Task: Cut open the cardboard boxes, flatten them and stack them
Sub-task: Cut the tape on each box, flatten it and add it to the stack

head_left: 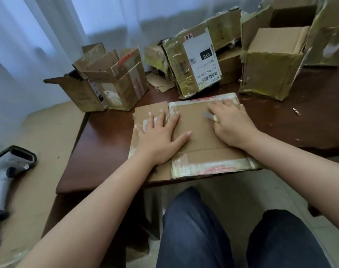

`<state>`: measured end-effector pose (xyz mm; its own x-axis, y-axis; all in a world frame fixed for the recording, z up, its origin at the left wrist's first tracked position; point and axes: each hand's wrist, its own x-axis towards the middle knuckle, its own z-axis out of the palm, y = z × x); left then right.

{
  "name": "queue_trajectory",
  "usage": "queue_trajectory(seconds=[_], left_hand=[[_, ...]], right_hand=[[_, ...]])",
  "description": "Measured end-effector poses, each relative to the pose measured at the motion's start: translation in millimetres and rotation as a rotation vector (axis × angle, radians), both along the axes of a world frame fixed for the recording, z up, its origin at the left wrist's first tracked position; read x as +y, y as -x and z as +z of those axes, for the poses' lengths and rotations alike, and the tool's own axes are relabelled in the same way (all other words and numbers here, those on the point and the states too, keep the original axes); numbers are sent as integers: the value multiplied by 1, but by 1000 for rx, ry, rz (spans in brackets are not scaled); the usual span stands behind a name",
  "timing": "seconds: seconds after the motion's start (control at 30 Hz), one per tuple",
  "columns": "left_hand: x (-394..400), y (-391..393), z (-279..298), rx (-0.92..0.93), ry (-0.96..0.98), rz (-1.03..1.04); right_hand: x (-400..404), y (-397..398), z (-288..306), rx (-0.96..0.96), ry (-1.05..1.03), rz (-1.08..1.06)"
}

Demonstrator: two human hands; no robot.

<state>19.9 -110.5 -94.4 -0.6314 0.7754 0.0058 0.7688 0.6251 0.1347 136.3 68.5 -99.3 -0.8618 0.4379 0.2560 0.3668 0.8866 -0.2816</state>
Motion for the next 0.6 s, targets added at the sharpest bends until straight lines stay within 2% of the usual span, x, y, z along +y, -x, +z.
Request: queue_trajectory(seconds=[0.1,0.17,0.23,0.33,0.47,0.6], left_hand=[[-7,-3,19,50,-243,-3],[-11,-1,37,110,-334,-13],[-18,3,51,111,-375,11],[-28,12,55,-3,-262,163],[-39,5,44,-249,-110,306],[-44,-12,38,-249,-159,273]], right_hand=[[3,-13,23,376,109,-33],[9,-24,42,471,156,-100],[17,-36,56,487,108,-166],[22,-52,63,263,61,-318],[11,-62,54,-114,201,-373],[-8,-65,46,-158,394,-333]])
